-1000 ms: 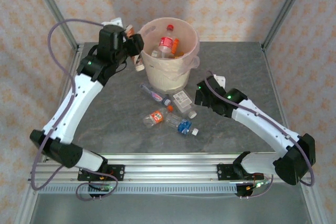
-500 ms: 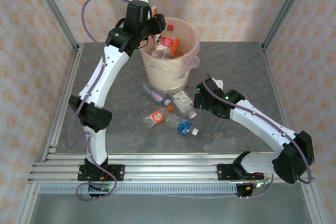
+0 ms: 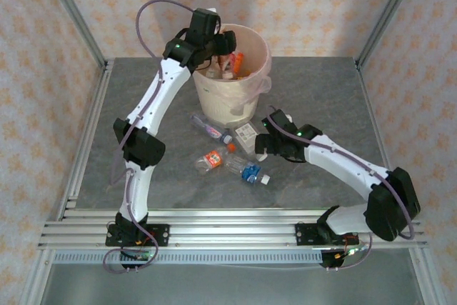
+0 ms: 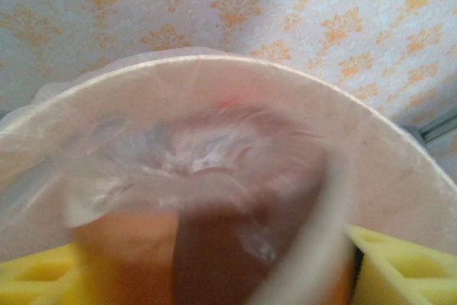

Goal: Put the plastic bottles in the bin

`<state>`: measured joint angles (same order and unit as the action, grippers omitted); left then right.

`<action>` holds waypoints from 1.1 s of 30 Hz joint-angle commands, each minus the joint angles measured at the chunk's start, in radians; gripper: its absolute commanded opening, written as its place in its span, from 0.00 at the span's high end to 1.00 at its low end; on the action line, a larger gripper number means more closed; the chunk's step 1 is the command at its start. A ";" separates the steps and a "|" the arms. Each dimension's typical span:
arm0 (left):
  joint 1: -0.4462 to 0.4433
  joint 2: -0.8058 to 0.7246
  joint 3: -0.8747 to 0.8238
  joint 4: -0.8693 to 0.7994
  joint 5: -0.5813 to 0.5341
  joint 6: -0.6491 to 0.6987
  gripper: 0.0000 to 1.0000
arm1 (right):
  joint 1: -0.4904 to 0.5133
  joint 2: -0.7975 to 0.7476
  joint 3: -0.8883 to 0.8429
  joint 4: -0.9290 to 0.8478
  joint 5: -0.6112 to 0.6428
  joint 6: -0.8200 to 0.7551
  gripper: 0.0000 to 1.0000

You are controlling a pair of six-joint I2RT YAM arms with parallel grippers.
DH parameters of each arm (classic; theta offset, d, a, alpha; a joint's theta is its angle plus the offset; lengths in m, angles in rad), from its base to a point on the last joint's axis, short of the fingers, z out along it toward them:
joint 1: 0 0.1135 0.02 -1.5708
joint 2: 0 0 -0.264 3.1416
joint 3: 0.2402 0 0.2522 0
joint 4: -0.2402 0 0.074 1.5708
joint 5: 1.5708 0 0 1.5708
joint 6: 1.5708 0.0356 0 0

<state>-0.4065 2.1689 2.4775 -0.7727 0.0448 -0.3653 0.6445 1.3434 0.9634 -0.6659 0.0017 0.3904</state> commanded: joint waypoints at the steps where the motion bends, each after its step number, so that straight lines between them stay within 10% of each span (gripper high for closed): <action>1: -0.005 -0.017 0.042 -0.028 -0.015 0.021 0.19 | -0.002 0.044 -0.005 0.047 -0.035 -0.038 0.01; 12: -0.006 -0.079 0.041 -0.039 -0.055 0.045 0.02 | 0.012 0.119 0.030 0.098 -0.070 -0.128 0.01; 33: -0.006 -0.428 -0.298 0.028 -0.149 0.044 0.00 | 0.021 0.318 0.177 0.109 -0.067 -0.281 0.01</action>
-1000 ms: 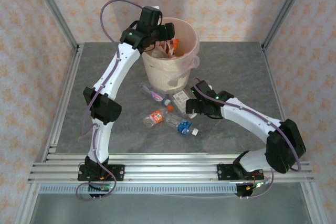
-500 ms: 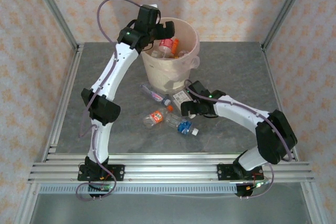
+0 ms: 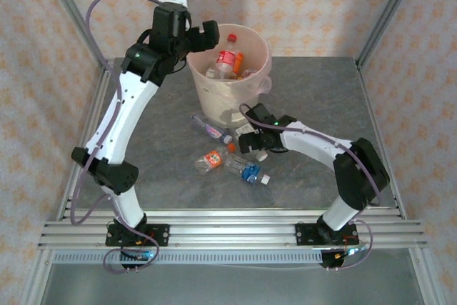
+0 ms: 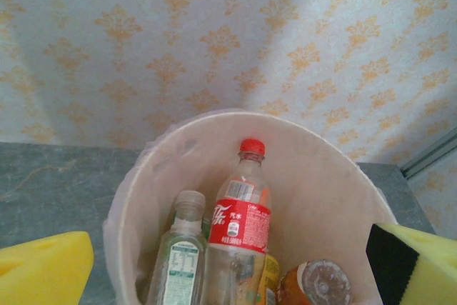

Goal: Put the plastic bottles in the bin

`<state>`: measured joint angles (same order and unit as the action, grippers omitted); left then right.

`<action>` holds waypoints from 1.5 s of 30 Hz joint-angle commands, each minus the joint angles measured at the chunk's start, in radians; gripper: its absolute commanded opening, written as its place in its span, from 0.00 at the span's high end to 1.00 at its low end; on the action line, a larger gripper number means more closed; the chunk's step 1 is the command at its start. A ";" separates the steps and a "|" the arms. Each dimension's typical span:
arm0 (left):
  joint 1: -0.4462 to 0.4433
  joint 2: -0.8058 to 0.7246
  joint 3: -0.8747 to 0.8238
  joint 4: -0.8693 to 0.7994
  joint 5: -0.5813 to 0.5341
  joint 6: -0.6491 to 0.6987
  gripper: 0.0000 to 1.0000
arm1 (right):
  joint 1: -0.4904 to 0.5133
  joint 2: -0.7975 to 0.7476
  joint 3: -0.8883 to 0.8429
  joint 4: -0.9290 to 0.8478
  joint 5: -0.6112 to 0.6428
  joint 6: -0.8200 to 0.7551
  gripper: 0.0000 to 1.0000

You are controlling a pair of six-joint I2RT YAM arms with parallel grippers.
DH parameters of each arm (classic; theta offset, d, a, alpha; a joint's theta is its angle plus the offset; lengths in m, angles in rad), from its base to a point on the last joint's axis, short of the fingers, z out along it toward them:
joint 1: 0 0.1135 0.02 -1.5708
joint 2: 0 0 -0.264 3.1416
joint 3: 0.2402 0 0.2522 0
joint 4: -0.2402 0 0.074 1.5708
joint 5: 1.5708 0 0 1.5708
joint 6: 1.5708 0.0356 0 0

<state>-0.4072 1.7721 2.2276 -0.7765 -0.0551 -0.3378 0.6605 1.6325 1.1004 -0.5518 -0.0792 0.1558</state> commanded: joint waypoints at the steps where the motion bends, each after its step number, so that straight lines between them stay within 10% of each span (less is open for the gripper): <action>1: -0.005 -0.044 -0.066 0.040 -0.056 0.018 0.00 | 0.005 0.042 0.048 -0.007 0.022 -0.053 0.01; 39: 0.016 -0.095 -0.174 0.056 -0.114 0.005 0.00 | 0.005 0.195 0.090 0.013 0.066 -0.105 0.01; 45: 0.022 -0.108 -0.193 0.057 -0.117 0.006 0.00 | 0.002 0.163 0.080 0.009 0.113 -0.093 0.17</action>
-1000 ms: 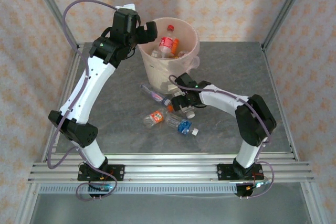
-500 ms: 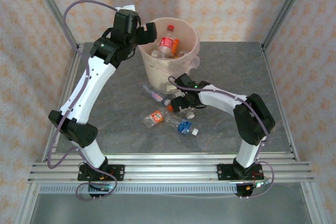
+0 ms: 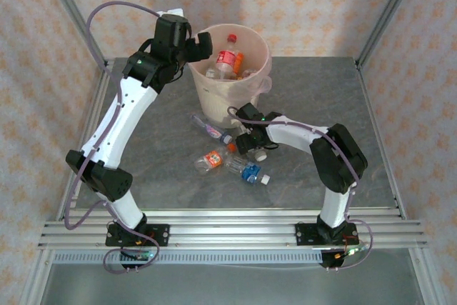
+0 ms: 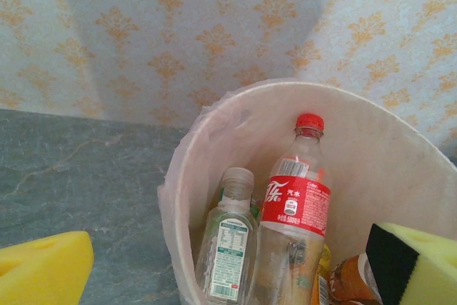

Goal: Put the plastic bottles in the bin

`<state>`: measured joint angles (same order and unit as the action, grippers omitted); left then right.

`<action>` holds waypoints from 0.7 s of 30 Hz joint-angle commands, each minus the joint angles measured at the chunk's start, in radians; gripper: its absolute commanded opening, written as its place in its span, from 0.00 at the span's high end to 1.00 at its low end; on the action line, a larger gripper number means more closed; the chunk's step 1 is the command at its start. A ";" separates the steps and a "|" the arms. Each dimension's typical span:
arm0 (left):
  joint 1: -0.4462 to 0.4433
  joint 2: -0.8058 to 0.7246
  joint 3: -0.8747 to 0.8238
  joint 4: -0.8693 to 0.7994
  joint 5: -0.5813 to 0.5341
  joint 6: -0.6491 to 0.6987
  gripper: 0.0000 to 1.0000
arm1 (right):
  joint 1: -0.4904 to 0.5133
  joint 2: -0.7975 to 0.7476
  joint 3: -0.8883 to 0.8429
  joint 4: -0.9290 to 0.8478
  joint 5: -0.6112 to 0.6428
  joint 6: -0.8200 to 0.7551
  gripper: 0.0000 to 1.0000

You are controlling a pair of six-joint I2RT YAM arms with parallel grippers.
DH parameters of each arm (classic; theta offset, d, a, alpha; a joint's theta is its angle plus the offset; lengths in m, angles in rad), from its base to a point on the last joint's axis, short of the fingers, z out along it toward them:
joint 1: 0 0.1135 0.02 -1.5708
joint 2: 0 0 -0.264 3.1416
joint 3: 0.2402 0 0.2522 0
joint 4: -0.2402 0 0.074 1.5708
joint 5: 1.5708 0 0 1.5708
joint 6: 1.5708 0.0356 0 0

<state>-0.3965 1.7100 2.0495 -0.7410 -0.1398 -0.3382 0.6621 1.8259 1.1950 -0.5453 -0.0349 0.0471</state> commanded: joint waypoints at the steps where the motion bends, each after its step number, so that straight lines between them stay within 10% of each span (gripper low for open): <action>1: 0.013 -0.050 -0.019 0.023 -0.035 0.007 0.00 | -0.002 -0.042 -0.020 0.002 0.075 0.017 0.21; 7: 0.026 -0.092 -0.071 0.049 -0.041 -0.002 0.00 | -0.038 -0.126 -0.077 -0.011 0.119 0.053 0.38; 21: 0.052 -0.222 -0.194 0.093 -0.064 -0.043 0.00 | -0.093 -0.469 -0.015 -0.309 0.365 0.206 0.44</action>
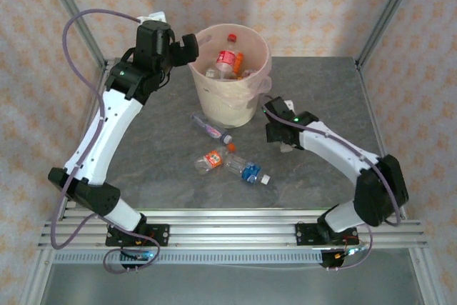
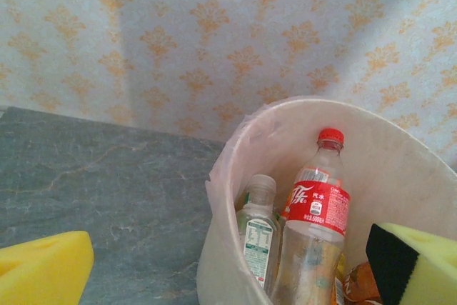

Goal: Put the plastic bottles in the bin

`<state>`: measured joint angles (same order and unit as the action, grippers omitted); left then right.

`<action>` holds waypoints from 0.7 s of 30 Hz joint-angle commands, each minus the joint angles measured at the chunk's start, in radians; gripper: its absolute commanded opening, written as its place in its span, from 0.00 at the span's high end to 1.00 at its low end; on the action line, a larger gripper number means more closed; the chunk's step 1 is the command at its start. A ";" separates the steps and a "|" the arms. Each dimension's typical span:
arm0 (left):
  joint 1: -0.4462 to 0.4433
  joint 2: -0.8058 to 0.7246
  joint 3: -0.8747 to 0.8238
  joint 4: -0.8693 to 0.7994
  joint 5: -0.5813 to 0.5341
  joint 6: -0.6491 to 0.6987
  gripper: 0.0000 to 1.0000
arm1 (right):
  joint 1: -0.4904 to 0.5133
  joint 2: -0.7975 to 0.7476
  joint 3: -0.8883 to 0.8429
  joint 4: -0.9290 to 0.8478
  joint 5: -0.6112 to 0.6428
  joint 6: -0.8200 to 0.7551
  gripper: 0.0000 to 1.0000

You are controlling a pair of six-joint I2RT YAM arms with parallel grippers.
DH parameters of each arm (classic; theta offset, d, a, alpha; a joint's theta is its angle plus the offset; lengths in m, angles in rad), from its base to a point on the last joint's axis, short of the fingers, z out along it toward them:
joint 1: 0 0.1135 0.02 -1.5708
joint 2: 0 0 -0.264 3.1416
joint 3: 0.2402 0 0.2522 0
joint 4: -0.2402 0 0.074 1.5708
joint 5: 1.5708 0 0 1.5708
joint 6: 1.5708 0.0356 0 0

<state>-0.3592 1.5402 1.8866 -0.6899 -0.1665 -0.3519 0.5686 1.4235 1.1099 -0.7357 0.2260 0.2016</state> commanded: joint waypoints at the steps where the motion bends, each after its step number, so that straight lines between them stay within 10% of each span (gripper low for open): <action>1: 0.015 -0.067 -0.045 0.047 -0.040 -0.033 0.00 | 0.001 -0.085 0.092 -0.136 0.110 0.055 0.44; 21: 0.025 -0.329 -0.433 0.109 -0.062 -0.144 0.00 | 0.036 0.170 0.957 -0.221 -0.131 -0.067 0.45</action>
<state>-0.3439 1.2373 1.4841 -0.6128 -0.2108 -0.4644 0.5957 1.5177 1.9781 -0.9306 0.1585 0.1707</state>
